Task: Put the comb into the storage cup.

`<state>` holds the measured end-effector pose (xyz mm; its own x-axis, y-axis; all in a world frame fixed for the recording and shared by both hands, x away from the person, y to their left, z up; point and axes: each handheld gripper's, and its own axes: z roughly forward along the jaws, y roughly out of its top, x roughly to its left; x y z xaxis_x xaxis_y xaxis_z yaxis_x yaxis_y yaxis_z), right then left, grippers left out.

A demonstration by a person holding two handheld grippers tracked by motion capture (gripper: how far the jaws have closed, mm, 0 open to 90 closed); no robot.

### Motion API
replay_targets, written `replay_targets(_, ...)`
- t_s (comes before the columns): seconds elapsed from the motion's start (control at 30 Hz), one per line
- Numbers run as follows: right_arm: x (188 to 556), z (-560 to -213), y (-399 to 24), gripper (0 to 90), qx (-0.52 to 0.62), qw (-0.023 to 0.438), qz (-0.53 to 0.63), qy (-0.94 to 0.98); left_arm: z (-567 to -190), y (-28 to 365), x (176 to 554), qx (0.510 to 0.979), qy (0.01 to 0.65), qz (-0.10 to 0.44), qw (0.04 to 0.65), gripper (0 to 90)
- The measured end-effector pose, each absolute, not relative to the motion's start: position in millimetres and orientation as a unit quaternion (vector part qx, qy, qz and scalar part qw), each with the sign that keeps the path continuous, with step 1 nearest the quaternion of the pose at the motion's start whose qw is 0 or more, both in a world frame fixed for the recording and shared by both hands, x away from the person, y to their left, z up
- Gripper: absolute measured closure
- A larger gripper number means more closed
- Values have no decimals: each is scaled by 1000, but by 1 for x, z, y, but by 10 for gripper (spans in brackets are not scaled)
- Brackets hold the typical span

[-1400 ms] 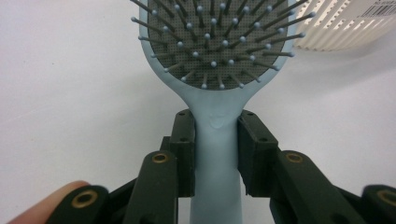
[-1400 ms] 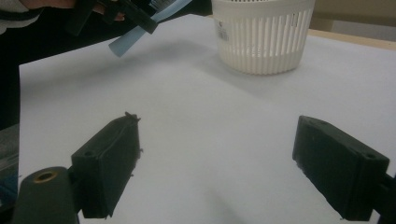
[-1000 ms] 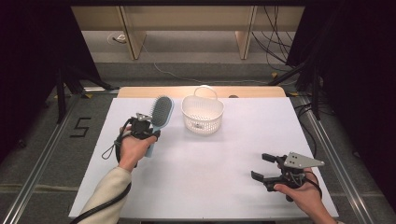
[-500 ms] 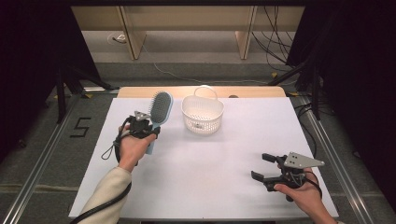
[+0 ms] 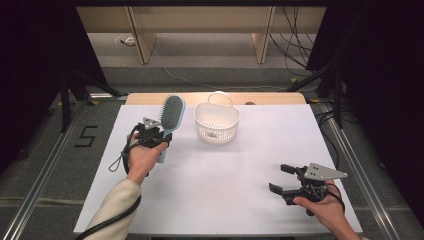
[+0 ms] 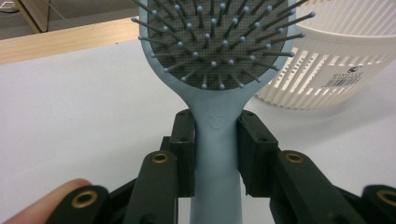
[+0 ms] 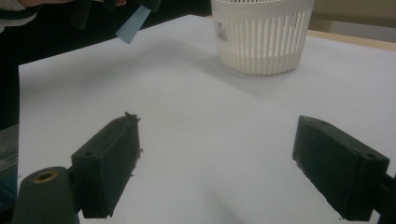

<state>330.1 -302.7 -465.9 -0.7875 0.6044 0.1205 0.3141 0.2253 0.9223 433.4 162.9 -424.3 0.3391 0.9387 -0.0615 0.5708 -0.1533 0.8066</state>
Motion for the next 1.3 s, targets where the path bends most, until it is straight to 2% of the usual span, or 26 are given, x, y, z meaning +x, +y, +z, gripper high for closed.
replay_targets(1.3, 331, -467, -303, 159, 299, 132, 550, 769, -412, 159, 429, 705, 500, 272, 422, 696)
